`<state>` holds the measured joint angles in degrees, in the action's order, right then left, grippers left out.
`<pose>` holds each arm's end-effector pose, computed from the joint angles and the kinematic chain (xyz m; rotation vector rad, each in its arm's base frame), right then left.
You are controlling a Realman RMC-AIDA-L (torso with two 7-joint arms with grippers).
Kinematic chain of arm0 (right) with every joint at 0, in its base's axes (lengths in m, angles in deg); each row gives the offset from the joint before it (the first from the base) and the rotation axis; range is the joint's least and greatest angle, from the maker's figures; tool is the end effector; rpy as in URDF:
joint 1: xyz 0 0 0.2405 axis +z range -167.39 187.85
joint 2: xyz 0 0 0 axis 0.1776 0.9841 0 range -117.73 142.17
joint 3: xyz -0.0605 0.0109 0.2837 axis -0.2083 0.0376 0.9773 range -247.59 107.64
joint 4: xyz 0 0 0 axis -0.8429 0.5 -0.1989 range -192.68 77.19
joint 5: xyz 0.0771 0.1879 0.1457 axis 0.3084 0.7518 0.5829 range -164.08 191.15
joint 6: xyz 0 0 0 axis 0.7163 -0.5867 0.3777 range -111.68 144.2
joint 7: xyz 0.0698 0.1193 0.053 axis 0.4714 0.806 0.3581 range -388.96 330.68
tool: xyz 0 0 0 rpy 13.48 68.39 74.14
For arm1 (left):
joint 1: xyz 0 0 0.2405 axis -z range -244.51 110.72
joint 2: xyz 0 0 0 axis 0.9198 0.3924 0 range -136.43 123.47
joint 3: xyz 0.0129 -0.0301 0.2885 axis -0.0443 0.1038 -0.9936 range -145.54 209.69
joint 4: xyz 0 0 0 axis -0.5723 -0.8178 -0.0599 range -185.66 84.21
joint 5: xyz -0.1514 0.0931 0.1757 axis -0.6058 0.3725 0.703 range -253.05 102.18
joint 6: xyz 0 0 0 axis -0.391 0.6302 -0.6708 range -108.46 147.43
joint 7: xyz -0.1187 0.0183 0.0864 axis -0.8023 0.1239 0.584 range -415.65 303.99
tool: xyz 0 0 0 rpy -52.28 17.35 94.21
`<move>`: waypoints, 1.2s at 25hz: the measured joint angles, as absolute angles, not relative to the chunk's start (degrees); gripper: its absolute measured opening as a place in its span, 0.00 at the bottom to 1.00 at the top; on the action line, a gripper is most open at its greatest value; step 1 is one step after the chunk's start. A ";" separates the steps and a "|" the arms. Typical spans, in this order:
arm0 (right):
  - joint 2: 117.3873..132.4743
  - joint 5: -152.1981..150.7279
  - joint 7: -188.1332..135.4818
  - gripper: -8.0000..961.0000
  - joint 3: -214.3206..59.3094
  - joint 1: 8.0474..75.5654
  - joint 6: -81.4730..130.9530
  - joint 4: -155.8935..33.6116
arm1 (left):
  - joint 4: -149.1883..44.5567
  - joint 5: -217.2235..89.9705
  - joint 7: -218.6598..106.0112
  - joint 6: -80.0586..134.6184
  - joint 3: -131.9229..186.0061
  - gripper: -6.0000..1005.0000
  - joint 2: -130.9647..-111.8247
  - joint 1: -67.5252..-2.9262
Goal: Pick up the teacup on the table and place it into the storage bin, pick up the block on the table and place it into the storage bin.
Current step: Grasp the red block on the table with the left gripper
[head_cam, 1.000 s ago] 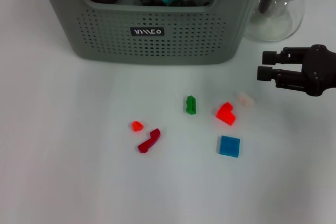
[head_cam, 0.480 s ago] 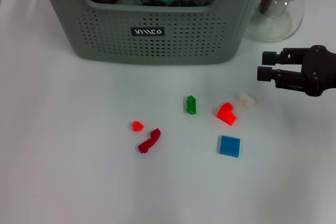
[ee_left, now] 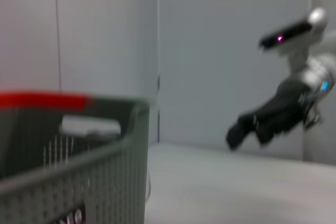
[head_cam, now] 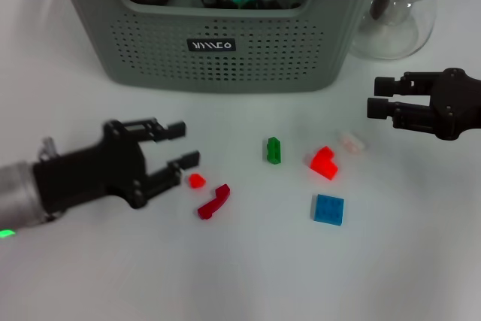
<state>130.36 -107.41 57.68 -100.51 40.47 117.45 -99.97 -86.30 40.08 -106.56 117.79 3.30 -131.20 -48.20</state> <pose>0.3133 0.3617 0.0179 -2.7701 0.7550 0.7729 -0.3539 0.2836 -0.0451 -2.5915 -0.3085 -0.8497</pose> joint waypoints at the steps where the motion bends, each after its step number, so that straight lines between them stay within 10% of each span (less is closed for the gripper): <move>1: 130.36 -107.43 57.71 0.53 -100.48 40.37 117.43 -99.94 | -83.78 40.55 -104.41 115.72 3.25 0.56 -131.20 -47.97; 5: 130.31 -107.47 57.70 0.53 -100.44 40.07 117.22 -99.44 | -76.19 41.03 -95.85 107.98 3.39 0.42 -131.07 -47.46; 30: 130.22 -107.58 57.51 0.53 -100.47 39.58 117.15 -99.31 | -68.48 41.82 -92.24 94.21 3.34 0.40 -131.16 -45.97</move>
